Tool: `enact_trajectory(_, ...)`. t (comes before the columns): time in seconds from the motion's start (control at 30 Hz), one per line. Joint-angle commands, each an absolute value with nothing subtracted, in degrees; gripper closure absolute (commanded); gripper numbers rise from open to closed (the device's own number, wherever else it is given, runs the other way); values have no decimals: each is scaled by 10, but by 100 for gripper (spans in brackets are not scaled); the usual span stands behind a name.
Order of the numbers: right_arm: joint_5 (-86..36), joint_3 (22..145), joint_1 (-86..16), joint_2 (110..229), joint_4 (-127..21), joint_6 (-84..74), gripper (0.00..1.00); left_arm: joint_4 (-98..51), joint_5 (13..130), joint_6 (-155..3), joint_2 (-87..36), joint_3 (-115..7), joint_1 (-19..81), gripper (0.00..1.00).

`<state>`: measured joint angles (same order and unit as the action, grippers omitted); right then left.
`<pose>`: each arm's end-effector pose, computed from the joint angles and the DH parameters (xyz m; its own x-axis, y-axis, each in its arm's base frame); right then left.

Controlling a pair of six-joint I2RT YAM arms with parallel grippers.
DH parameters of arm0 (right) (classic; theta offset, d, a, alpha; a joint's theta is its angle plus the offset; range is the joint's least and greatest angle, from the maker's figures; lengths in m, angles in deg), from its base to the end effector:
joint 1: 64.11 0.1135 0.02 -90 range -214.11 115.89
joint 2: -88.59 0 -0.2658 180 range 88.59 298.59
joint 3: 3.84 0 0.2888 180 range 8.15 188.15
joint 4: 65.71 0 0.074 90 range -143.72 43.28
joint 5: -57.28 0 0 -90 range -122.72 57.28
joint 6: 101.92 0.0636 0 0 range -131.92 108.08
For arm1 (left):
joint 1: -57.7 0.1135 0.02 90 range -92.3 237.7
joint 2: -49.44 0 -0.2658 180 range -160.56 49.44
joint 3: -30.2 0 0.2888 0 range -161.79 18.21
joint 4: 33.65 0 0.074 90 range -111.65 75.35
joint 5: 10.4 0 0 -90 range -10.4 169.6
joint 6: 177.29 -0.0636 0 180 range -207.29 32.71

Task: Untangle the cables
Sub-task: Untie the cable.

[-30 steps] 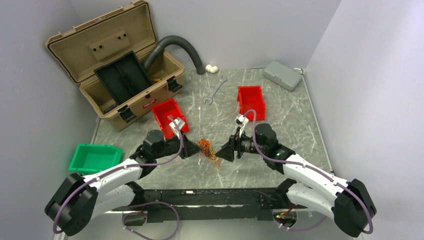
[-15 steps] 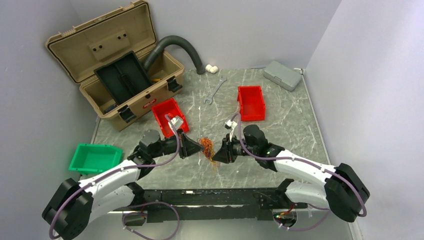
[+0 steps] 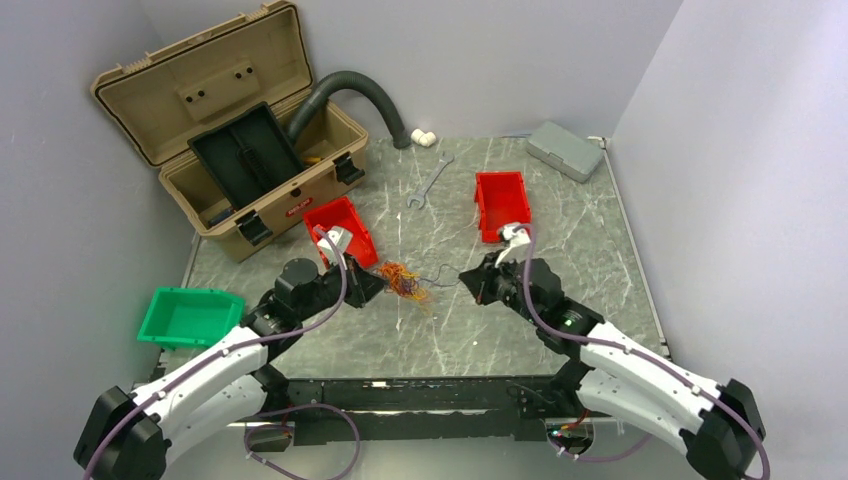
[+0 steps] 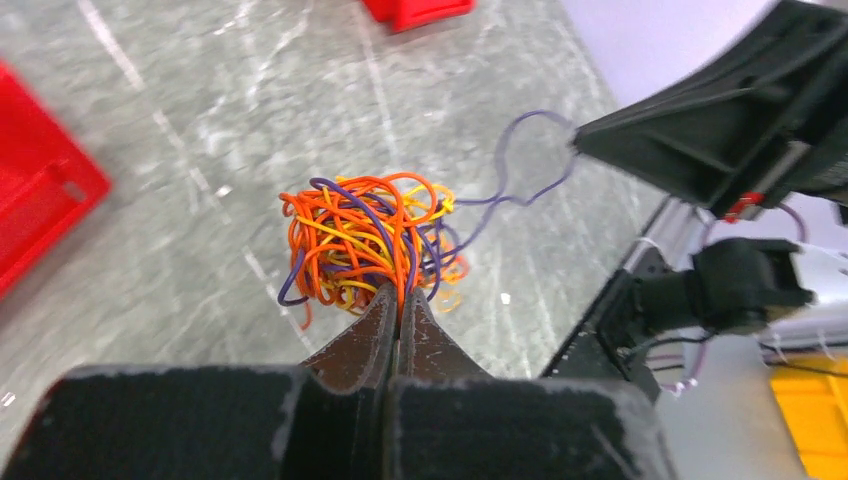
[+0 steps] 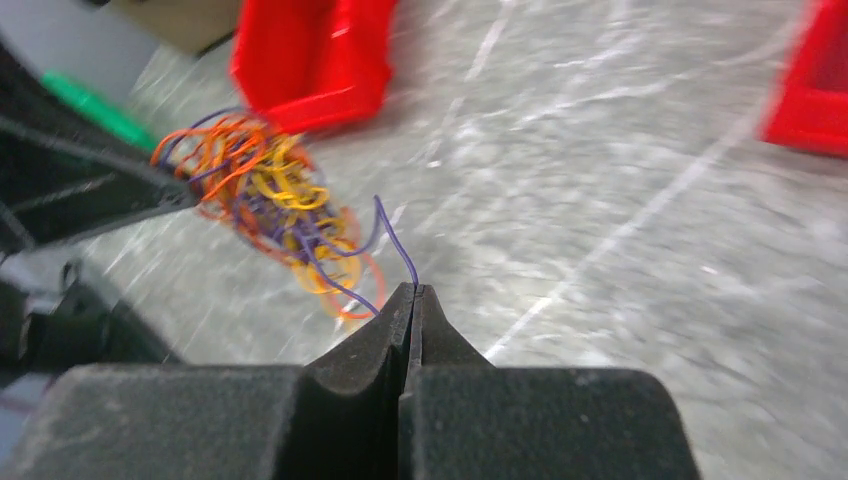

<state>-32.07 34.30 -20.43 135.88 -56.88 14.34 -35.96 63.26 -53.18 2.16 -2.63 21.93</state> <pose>0.1844 0.1771 0.2204 -0.5092 0.1255 -0.8515 -0.5275 0.7362 0.4240 0.1935 -0.1614 0.2083 -0.5810 -0.2447 -0.7763 0.5535 0.5805 -0.5972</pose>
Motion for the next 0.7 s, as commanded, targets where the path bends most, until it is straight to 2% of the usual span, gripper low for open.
enact_trajectory(0.0,-543,325,-207,1296,-476,216,100,-273,750,-532,26,-52,220,100)
enact_trajectory(0.07,-568,318,-208,1280,-470,219,100,-286,728,-539,17,-48,221,100)
enact_trajectory(0.17,-544,320,-208,1283,-477,202,100,-346,656,-550,1,-37,221,100)
enact_trajectory(0.33,-616,354,-208,1320,-413,226,98,-310,645,-552,-52,-65,220,100)
enact_trajectory(0.4,-568,356,-208,1329,-438,192,43,-337,607,-556,-72,-66,220,100)
enact_trajectory(0.43,-526,355,-208,1334,-458,173,26,-348,581,-559,-83,-66,220,100)
enact_trajectory(0.47,-479,351,-208,1339,-483,153,20,-368,553,-561,-96,-67,221,100)
enact_trajectory(0.5,-428,347,-208,1347,-507,136,17,-382,530,-563,-109,-69,220,100)
enact_trajectory(0.67,-233,350,-207,1429,-608,101,19,-434,446,-550,-148,-73,218,100)
